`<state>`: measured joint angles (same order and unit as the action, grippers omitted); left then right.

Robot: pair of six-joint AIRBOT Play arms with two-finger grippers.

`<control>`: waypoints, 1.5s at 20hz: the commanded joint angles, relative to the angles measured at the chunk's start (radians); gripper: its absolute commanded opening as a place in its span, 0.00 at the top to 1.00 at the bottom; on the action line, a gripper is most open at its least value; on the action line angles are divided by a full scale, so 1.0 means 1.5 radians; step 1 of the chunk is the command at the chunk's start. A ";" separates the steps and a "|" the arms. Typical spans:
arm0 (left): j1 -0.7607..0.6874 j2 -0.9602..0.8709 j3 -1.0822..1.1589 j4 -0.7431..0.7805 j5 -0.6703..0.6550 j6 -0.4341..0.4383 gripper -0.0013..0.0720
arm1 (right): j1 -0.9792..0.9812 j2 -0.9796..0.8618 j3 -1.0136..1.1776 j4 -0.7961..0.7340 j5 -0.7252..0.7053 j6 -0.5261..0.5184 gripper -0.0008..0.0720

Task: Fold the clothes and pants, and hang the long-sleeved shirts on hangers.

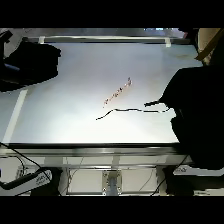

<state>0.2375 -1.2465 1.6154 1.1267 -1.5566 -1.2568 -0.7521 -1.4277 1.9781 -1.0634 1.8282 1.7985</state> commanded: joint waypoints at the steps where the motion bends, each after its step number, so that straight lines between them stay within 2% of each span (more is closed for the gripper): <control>1: 0.001 0.000 0.000 -0.009 0.000 0.000 0.96 | -0.098 0.076 -0.084 -0.155 0.008 -0.048 0.98; 4: 0.001 0.000 0.000 -0.009 0.001 0.000 0.96 | -0.180 0.163 -0.266 -0.299 0.008 -0.121 0.98; 7: 0.001 0.000 0.000 -0.009 0.000 0.000 0.96 | -0.274 0.210 -0.455 -0.309 -0.018 -0.165 0.98; 10: 0.001 0.000 0.000 -0.009 0.000 -0.015 0.96 | -0.342 0.246 -0.593 -0.324 -0.097 -0.194 0.98; 12: 0.001 0.000 0.000 -0.009 0.004 -0.015 0.96 | -0.375 0.264 -0.625 -0.336 -0.123 -0.196 0.98; 14: 0.001 0.000 0.000 -0.009 0.005 -0.015 0.96 | -0.392 0.277 -0.603 -0.337 -0.109 -0.196 0.97; 15: 0.001 0.000 0.000 -0.009 0.005 -0.015 0.96 | -0.392 0.282 -0.573 -0.330 -0.099 -0.195 0.94; 16: 0.001 0.000 0.000 -0.009 0.005 -0.015 0.96 | -0.392 0.284 -0.528 -0.304 -0.090 -0.191 0.86; 17: 0.001 0.000 0.000 -0.009 0.005 -0.015 0.96 | -0.392 0.285 -0.462 -0.268 -0.069 -0.185 0.74; 18: 0.001 0.000 0.000 -0.009 0.005 -0.015 0.96 | -0.392 0.284 -0.397 -0.230 -0.056 -0.174 0.60; 19: 0.001 0.000 0.000 -0.009 0.005 -0.015 0.96 | -0.392 0.284 -0.323 -0.187 -0.051 -0.172 0.39; 20: 0.001 0.000 0.000 -0.009 0.005 -0.015 0.96 | -0.392 0.284 -0.261 -0.144 -0.054 -0.171 0.27; 22: 0.001 0.000 0.000 -0.009 0.005 -0.015 0.96 | -0.392 0.284 -0.136 -0.006 -0.091 -0.170 0.26; 24: 0.001 -0.001 0.000 -0.009 0.005 -0.015 0.96 | -0.391 0.286 -0.065 0.212 -0.111 -0.170 0.26; 25: 0.001 -0.001 0.000 -0.009 0.005 -0.015 0.96 | -0.381 0.289 -0.053 0.334 -0.112 -0.175 0.28; 26: 0.001 -0.001 0.000 -0.009 0.005 -0.020 0.96 | -0.360 0.294 -0.052 0.425 -0.108 -0.185 0.35; 28: 0.001 -0.001 0.000 -0.009 0.000 -0.062 0.96 | -0.283 0.307 -0.051 0.489 -0.087 -0.220 0.53; 30: 0.001 -0.001 0.000 -0.009 0.000 -0.062 0.96 | -0.196 0.314 -0.051 0.453 -0.054 -0.252 0.56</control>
<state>0.2375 -1.2472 1.6154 1.1130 -1.5539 -1.3228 -1.1816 -0.9726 1.8709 -0.5331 1.7046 1.4860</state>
